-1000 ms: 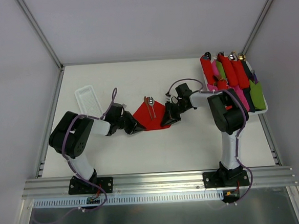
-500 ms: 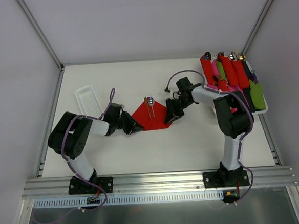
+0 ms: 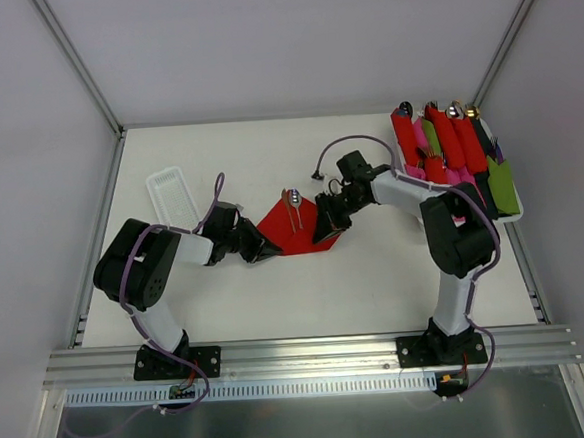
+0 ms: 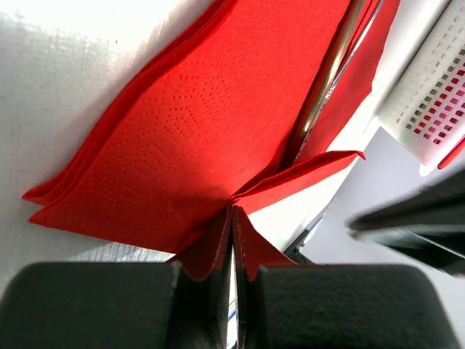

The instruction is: Place the utensils on the paper napkin and roll it up

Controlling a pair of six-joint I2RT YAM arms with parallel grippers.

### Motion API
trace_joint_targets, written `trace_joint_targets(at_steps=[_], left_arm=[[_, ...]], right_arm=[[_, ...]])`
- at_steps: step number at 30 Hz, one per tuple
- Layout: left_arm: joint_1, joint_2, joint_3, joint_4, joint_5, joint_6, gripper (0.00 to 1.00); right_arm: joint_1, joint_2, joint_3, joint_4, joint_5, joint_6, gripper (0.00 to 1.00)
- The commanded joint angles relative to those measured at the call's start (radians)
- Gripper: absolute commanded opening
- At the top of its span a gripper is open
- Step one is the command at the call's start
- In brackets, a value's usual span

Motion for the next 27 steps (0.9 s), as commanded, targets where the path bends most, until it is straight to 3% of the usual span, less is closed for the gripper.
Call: trace_joint_targets(at_steps=[1, 9, 17, 23, 27], left_arm=[[0.015, 0.019, -0.033, -0.15, -0.127, 0.025, 0.0], [0.018, 0.007, -0.045, -0.151, -0.135, 0.019, 0.0], [0.018, -0.001, -0.057, -0.153, -0.14, 0.022, 0.0], [0.018, -0.017, -0.066, -0.156, -0.14, 0.027, 0.0], [0.018, -0.014, -0.066, -0.157, -0.141, 0.028, 0.0]], right_arm=[[-0.003, 0.055, -0.019, 0.021, -0.001, 0.007, 0.11], [-0.037, 0.156, -0.013, 0.041, 0.05, 0.029, 0.09], [-0.039, 0.153, -0.025, 0.011, 0.079, 0.024, 0.09], [-0.039, 0.038, 0.09, -0.021, 0.051, -0.002, 0.1], [-0.017, 0.001, 0.217, -0.015, 0.14, 0.027, 0.11]])
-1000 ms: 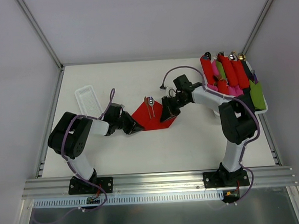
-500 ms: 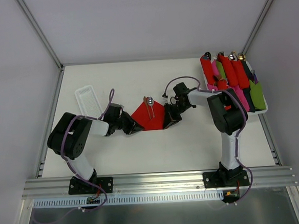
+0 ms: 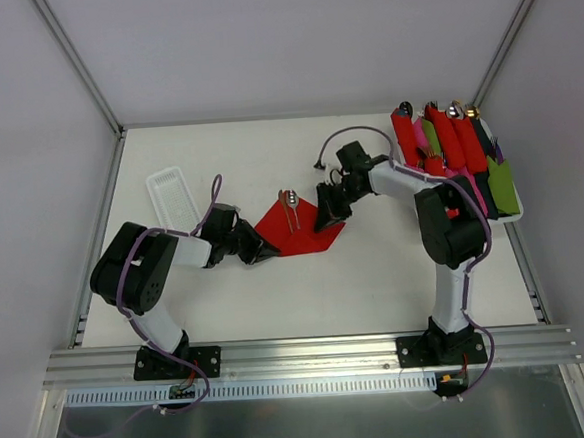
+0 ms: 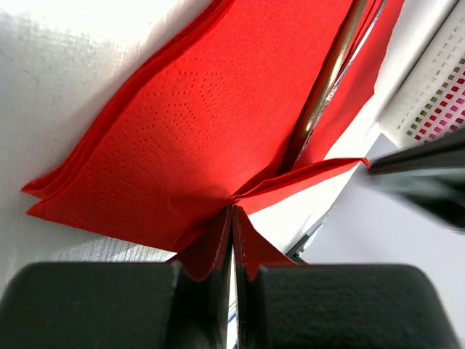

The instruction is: Place the utensils on the paper napkin and roll it up

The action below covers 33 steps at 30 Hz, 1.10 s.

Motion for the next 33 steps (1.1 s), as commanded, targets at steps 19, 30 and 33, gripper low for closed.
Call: trace_joint_targets(at_steps=[19, 30, 33], left_arm=[[0.018, 0.022, -0.057, -0.146, -0.123, 0.032, 0.0], [0.016, 0.031, -0.051, -0.141, -0.125, 0.023, 0.0], [0.016, 0.03, -0.052, -0.14, -0.126, 0.025, 0.0]], right_arm=[[0.241, 0.166, 0.516, -0.045, 0.424, 0.066, 0.11], [0.243, 0.26, 0.563, -0.052, 0.415, 0.08, 0.4], [0.243, 0.276, 0.569, -0.052, 0.416, 0.08, 0.41]])
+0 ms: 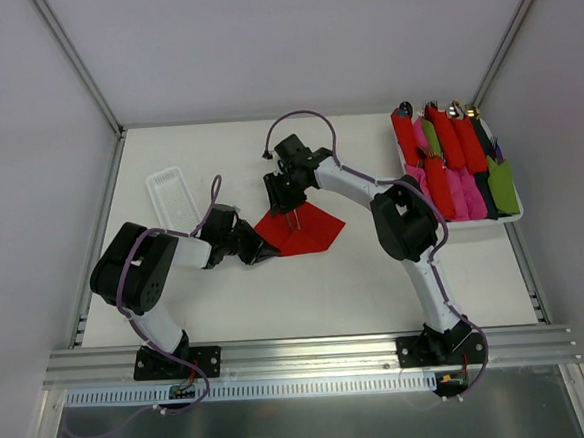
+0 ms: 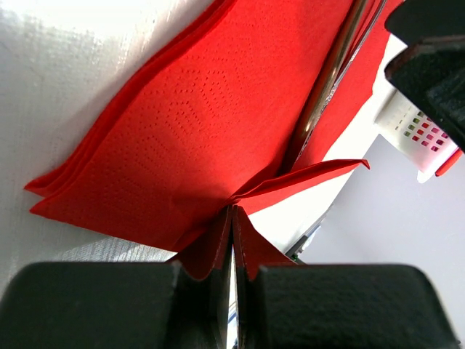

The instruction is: Place the utensils on the paper napkin and roll it up

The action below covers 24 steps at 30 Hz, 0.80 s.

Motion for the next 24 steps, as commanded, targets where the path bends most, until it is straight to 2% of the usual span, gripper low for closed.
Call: trace_joint_targets(at_steps=[1, 24], left_arm=[[0.018, 0.03, -0.045, -0.153, -0.125, 0.032, 0.0], [0.018, 0.035, -0.045, -0.153, -0.125, 0.032, 0.0]], right_arm=[[0.002, 0.011, 0.051, -0.006, 0.0, 0.01, 0.42], [-0.033, 0.034, 0.06, -0.02, -0.034, 0.037, 0.43]])
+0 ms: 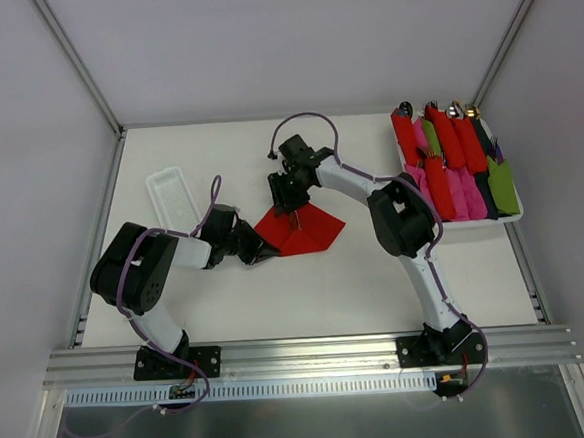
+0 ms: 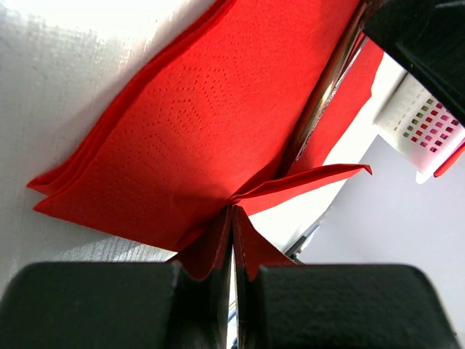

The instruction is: Place the utensils on the paper napkin and roll it up

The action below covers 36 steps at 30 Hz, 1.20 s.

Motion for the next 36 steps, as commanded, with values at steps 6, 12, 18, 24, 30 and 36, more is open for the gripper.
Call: trace_joint_targets(at_steps=[6, 12, 18, 24, 30, 36], left_arm=[[0.016, 0.038, -0.042, -0.157, -0.126, 0.031, 0.0], [0.016, 0.039, -0.04, -0.157, -0.126, 0.024, 0.0], [0.018, 0.033, -0.04, -0.142, -0.119, 0.019, 0.0], [0.018, 0.041, -0.054, -0.084, -0.094, -0.002, 0.0], [0.018, 0.027, -0.102, -0.006, -0.094, -0.051, 0.0], [0.015, 0.024, -0.131, 0.034, -0.099, -0.094, 0.0]], right_arm=[[-0.01, -0.116, 0.032, 0.017, -0.173, 0.049, 0.44], [-0.077, -0.301, -0.054, 0.022, -0.27, -0.018, 0.37], [-0.111, -0.495, -0.354, 0.035, -0.389, -0.091, 0.27], [-0.128, -0.494, -0.558, 0.112, -0.432, -0.065, 0.14], [-0.14, -0.394, -0.583, 0.135, -0.419, -0.051, 0.12], [-0.145, -0.345, -0.579, 0.137, -0.354, -0.059, 0.11]])
